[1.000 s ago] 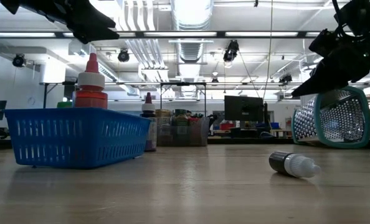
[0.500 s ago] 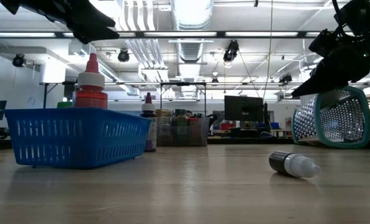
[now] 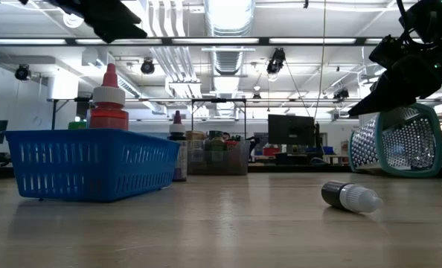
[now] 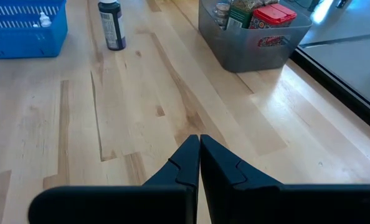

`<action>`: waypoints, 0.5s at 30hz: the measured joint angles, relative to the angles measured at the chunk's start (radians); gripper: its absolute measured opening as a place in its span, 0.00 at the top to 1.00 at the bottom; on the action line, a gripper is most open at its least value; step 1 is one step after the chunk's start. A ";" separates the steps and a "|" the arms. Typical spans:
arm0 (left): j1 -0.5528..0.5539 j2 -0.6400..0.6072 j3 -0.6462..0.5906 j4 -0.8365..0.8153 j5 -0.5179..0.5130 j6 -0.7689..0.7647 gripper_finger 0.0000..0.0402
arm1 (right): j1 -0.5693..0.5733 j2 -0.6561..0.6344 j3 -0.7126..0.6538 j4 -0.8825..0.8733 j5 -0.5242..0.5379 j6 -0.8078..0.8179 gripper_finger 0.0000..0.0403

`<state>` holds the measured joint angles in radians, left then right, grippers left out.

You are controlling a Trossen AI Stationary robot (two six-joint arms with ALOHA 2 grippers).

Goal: Pick & Place Kitchen Items
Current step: Put the large purple food coloring bottle into the blue bin

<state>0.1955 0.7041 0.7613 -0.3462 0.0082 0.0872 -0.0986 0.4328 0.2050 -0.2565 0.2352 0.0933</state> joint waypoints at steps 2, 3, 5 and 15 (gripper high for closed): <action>-0.001 0.033 0.049 -0.044 0.000 0.020 0.28 | 0.000 0.000 0.000 0.000 0.000 0.000 0.98; -0.001 0.050 0.075 -0.068 0.001 0.029 0.28 | 0.000 0.000 0.000 0.000 0.000 0.000 0.98; -0.001 0.084 0.127 -0.122 0.002 0.042 0.28 | 0.000 0.000 0.000 0.000 0.000 0.000 0.98; -0.005 0.202 0.251 -0.334 0.003 0.061 0.28 | 0.000 0.000 0.000 0.000 0.000 0.000 0.98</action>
<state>0.1907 0.9061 1.0122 -0.6802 0.0113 0.1484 -0.0990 0.4328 0.2050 -0.2565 0.2356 0.0935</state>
